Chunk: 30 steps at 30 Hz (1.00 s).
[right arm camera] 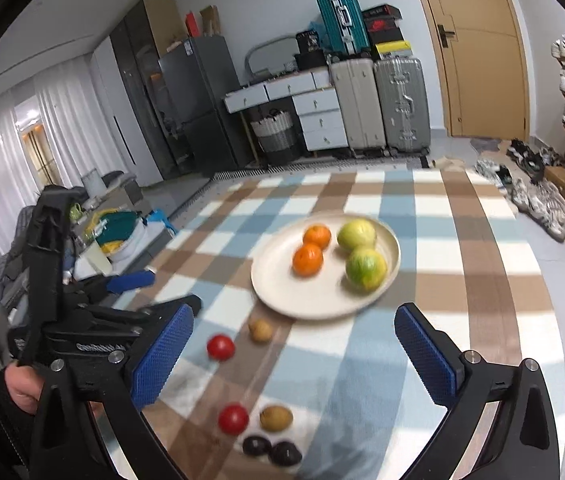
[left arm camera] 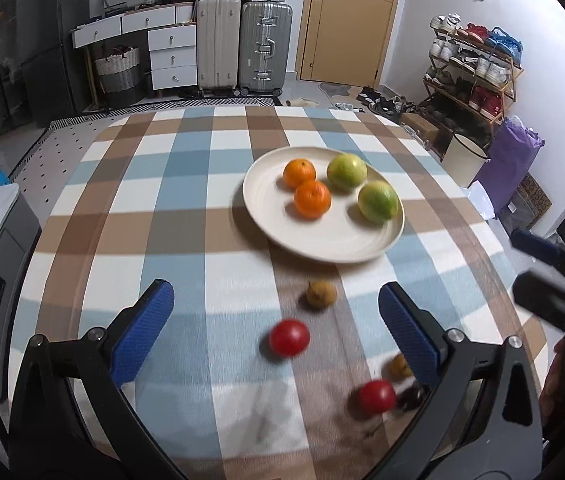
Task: Organize fruits
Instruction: 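Move the right tool down toward the dark plums on the cloth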
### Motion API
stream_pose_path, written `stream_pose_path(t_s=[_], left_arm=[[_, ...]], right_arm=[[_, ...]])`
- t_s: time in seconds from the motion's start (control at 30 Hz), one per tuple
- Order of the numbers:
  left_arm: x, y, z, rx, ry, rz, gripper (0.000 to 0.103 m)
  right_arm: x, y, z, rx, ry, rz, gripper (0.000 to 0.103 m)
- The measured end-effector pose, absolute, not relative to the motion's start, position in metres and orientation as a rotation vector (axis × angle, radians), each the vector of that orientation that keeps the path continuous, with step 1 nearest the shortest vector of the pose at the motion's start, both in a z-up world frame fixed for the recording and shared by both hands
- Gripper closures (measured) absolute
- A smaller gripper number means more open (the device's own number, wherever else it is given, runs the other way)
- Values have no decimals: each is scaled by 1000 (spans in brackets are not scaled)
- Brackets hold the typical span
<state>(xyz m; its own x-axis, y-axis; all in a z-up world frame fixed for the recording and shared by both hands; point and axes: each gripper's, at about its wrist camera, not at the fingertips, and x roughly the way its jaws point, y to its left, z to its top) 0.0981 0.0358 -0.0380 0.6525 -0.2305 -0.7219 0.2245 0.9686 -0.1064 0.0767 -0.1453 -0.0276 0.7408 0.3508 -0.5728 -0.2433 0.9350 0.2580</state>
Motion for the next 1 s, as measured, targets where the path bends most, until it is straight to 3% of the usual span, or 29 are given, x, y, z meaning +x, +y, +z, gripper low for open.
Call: stream_pose_path(t_s=[0.67,1.0], left_arm=[[49,61,-85,-68,907,-213,1],[50,68,-95,-109,954,-213,1]], right_arm=[[24,-139,-98,129,817,236,1],[24,-126,-122,49,883,286,24]])
